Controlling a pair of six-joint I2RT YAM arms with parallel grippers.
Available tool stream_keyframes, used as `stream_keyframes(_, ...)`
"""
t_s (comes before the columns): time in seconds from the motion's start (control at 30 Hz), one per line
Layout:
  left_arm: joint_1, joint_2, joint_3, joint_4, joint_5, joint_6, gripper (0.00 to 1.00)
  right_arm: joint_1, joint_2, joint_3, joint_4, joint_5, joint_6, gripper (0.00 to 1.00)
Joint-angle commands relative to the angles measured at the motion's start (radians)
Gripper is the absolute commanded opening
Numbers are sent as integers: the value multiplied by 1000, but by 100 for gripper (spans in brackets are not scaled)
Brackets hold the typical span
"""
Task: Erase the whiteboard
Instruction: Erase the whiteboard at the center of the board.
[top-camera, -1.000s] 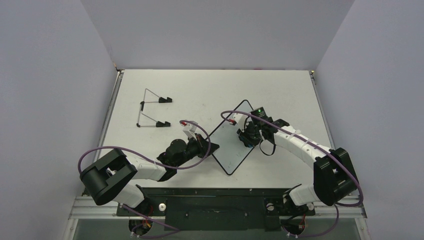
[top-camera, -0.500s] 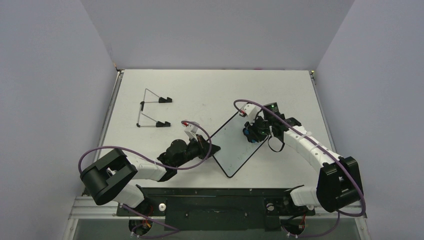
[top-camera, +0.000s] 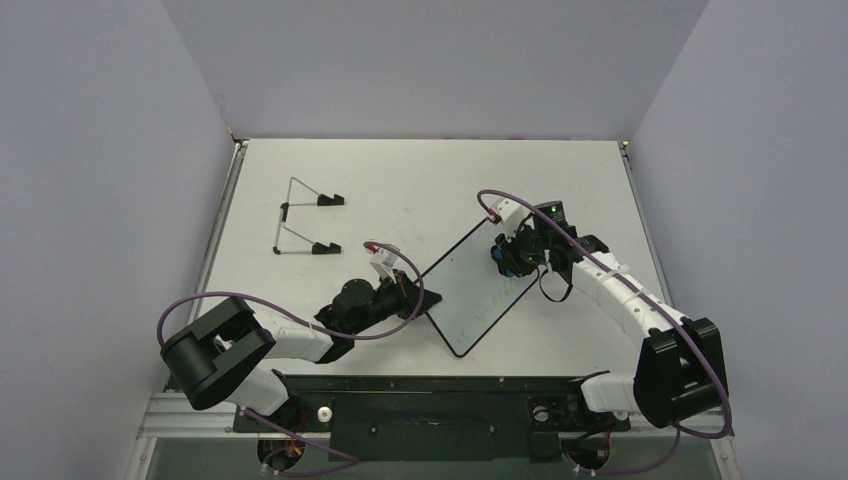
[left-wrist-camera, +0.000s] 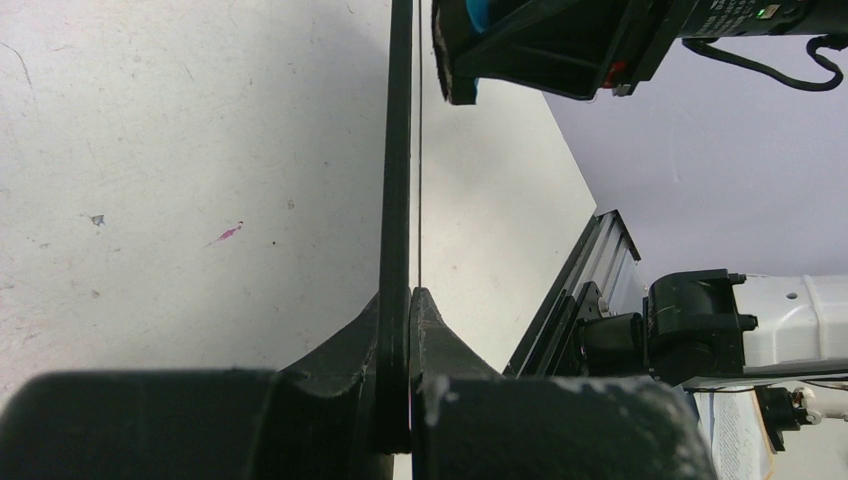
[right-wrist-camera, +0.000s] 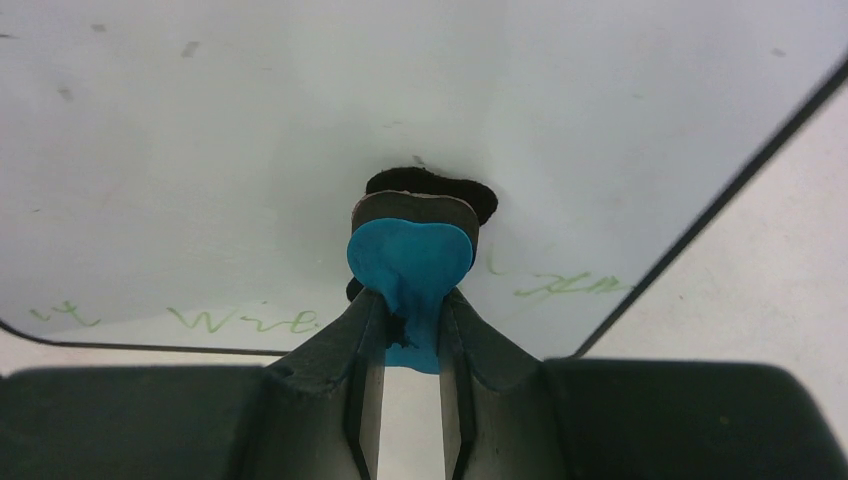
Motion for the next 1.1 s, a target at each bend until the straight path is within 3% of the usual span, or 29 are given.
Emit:
stream_keyframes(0.0, -5, -21, 47, 91, 39, 16, 0, 69, -22, 8, -45, -134, -91, 0)
stream_keyframes(0.13, -6, -11, 59, 88, 50, 17, 0, 120, -34, 12, -73, -179, -119, 0)
stream_keyframes(0.37, -8, 14, 67, 109, 72, 17, 0, 40, -6, 5, 131, 156, 132, 0)
stream_keyframes(0.5, -11, 22, 71, 123, 83, 11, 0, 7, 17, 0, 145, 224, 180, 0)
stream_keyframes(0.63, -12, 25, 70, 133, 87, 8, 0, 10, 21, 4, 130, 197, 168, 0)
stream_keyframes(0.8, -12, 23, 67, 134, 83, 7, 0, 102, 15, 45, -59, -129, -34, 0)
stream_keyframes(0.87, -12, 22, 67, 133, 79, 4, 0, 145, 0, 41, -89, -163, -91, 0)
stream_keyframes(1.07, -12, 3, 48, 138, 50, -6, 0, 54, 31, 37, 20, 45, 67, 0)
